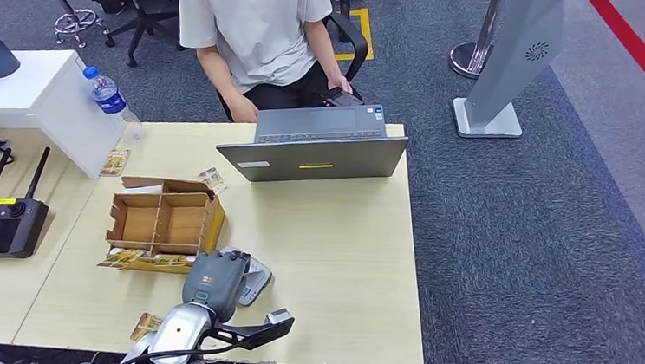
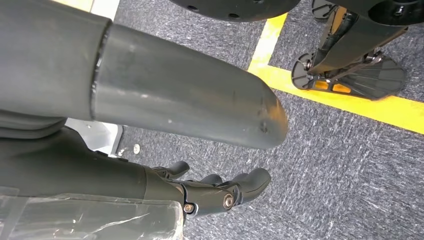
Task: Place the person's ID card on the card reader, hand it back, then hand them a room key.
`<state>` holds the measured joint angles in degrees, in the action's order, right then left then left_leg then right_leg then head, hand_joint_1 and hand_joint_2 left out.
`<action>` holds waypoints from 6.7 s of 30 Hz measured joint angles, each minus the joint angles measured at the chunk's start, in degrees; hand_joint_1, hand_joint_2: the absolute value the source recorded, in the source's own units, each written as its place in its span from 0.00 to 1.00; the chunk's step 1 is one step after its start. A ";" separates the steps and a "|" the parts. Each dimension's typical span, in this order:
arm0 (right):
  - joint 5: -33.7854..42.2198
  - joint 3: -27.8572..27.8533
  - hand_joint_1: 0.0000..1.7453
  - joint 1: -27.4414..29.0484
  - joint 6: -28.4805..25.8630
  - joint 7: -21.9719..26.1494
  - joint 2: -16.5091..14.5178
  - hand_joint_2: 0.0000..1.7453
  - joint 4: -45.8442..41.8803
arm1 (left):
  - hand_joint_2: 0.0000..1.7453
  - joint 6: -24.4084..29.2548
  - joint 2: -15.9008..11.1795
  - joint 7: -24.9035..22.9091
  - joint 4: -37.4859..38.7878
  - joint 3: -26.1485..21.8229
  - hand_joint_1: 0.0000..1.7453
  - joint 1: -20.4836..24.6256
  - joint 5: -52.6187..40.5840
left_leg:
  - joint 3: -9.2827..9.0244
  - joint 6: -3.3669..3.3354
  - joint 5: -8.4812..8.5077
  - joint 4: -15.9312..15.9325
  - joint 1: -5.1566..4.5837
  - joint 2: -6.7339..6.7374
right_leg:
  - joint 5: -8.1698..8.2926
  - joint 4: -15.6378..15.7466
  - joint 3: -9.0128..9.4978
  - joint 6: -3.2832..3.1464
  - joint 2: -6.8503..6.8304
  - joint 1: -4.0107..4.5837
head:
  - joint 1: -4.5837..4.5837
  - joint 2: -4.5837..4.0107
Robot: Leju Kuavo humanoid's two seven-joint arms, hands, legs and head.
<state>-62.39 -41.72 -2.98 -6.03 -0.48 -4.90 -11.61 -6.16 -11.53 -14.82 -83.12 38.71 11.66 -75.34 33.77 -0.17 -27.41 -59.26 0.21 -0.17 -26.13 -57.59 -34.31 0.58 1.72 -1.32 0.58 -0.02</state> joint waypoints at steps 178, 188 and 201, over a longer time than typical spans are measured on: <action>-8.15 -7.19 0.00 0.00 0.01 1.33 -0.42 0.00 -0.02 | 1.00 20.31 -6.24 16.04 4.39 -22.37 0.00 -2.53 0.07 | -0.02 0.24 -0.07 0.15 0.07 0.11 | -0.12 -0.06 -0.14 -0.16 0.17 0.04 | 0.12 0.00; -8.65 -7.19 0.00 0.00 -0.09 1.33 -0.42 0.00 -0.02 | 1.00 18.85 -6.26 15.79 5.01 -22.06 0.75 -2.47 0.65 | -0.02 0.24 -0.07 0.15 0.07 0.11 | -0.12 -0.06 -0.14 -0.16 0.17 0.04 | 0.13 0.00; -8.96 -7.19 0.00 -0.01 -0.32 1.09 -0.42 0.00 -0.02 | 1.00 9.33 -6.04 11.56 6.37 -22.03 1.00 -1.07 2.94 | -0.02 0.24 -0.07 0.15 0.07 0.11 | -0.12 -0.06 -0.14 -0.16 0.17 0.04 | 0.13 0.00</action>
<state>-71.35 -48.92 -2.99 -6.35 0.61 -5.31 -11.63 3.17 -17.57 -3.26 -76.75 16.68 10.59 -72.40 33.75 0.07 -27.48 -59.10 0.28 -0.06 -26.25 -57.65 -34.45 0.42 1.89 -1.28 0.70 -0.02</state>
